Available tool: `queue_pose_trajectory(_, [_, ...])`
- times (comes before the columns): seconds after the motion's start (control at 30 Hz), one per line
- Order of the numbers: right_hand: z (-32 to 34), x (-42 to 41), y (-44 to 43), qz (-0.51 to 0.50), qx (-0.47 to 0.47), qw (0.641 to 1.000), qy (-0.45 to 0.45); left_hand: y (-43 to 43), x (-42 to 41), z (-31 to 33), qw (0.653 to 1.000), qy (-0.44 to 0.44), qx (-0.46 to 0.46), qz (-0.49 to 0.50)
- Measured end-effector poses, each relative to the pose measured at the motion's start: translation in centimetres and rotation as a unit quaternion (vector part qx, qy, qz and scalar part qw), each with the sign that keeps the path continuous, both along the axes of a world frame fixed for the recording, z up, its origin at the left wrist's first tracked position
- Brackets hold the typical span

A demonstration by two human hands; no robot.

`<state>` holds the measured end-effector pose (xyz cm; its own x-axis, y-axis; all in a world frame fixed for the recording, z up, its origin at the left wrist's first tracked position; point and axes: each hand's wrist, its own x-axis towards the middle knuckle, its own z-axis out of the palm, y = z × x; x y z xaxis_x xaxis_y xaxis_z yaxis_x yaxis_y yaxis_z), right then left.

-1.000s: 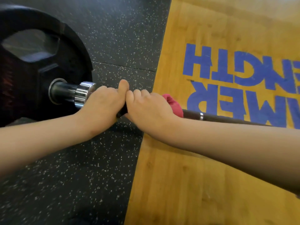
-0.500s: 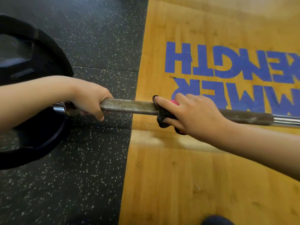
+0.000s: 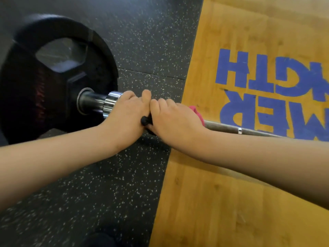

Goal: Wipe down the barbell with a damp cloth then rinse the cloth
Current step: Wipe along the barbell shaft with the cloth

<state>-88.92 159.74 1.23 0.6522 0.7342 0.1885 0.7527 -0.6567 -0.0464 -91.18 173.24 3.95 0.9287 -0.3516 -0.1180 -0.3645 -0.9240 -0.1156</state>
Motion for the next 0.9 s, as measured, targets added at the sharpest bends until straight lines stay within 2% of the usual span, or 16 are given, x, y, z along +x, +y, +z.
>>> queue_pose_trajectory(0.1, [0.4,-0.1,-0.1,0.006,-0.023,1.0,-0.016,0.6,-1.0,1.0,0.999,0.019,0.038,-0.004])
queue_pose_trajectory(0.2, [0.0,-0.1,0.2,0.033,-0.078,0.995,-0.057,1.3,-0.8,2.3,0.997,0.073,0.001,0.002])
queue_pose_trajectory(0.27, [0.6,-0.2,-0.4,-0.005,-0.098,0.992,-0.083,1.2,0.3,2.7,0.994,0.104,-0.008,0.009])
queue_pose_trajectory(0.37, [0.1,0.3,-2.0,-0.023,-0.07,0.994,-0.081,0.4,2.2,3.6,0.987,0.152,0.034,0.027])
queue_pose_trajectory(0.47, [0.2,0.4,-5.1,-0.022,-0.07,0.993,-0.092,-1.5,3.5,4.0,0.966,0.237,0.093,0.041])
queue_pose_trajectory(0.53, [0.2,0.4,-7.8,-0.028,-0.067,0.993,-0.093,-3.5,3.8,3.5,0.956,0.281,0.08,0.034])
queue_pose_trajectory(0.67, [0.5,-0.1,-13.4,-0.034,-0.081,0.994,-0.058,-8.4,4.2,2.3,0.969,0.241,0.031,-0.046])
queue_pose_trajectory(0.73, [0.9,-0.4,-16.0,-0.055,-0.077,0.995,-0.01,-11.4,4.5,1.8,0.965,0.249,-0.007,-0.084])
queue_pose_trajectory(0.83, [1.3,-1.0,-20.9,-0.132,-0.049,0.987,0.076,-16.2,5.1,1.1,0.957,0.265,-0.033,-0.114])
queue_pose_trajectory(0.9, [1.5,-1.6,-24.4,-0.164,-0.024,0.983,0.076,-18.0,5.4,0.7,0.956,0.264,-0.033,-0.127])
